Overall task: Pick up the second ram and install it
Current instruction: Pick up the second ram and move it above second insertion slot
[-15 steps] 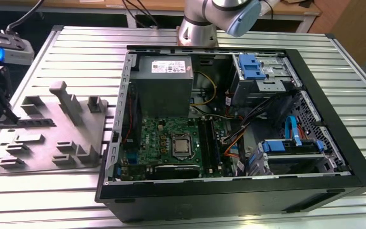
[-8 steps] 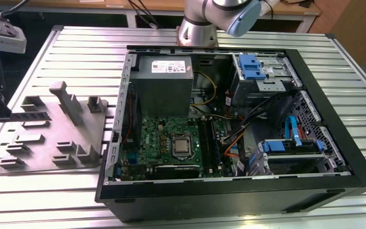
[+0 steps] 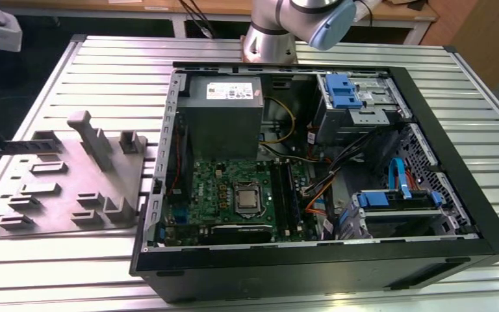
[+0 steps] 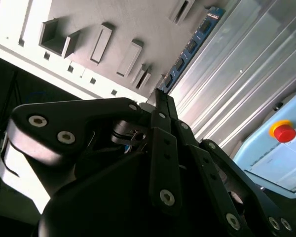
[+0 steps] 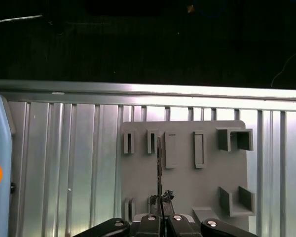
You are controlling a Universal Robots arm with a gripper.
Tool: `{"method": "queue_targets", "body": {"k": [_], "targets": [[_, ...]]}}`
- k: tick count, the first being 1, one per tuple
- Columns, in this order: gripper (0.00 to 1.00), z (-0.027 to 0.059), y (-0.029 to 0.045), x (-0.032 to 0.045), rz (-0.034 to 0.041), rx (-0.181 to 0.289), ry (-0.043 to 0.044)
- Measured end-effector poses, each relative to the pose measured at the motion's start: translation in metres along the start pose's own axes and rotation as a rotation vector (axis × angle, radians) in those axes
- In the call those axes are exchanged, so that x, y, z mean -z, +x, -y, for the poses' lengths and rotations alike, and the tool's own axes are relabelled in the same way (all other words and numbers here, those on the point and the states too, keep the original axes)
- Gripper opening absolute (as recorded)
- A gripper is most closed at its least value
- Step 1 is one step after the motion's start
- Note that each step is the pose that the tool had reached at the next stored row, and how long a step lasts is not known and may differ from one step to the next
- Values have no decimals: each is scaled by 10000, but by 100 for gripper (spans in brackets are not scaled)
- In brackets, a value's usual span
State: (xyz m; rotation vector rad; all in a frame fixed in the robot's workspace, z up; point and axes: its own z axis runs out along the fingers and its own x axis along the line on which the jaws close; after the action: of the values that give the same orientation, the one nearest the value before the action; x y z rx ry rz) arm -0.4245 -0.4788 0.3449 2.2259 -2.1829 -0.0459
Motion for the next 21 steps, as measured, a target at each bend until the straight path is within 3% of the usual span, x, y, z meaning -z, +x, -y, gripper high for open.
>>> {"method": "queue_targets", "body": {"k": [14,15,21], "targets": [[12,-16,-2,424,0,0,-1],[12,-23,-3,619,-1,0,-2],[12,-30,-4,805,0,0,0]]}}
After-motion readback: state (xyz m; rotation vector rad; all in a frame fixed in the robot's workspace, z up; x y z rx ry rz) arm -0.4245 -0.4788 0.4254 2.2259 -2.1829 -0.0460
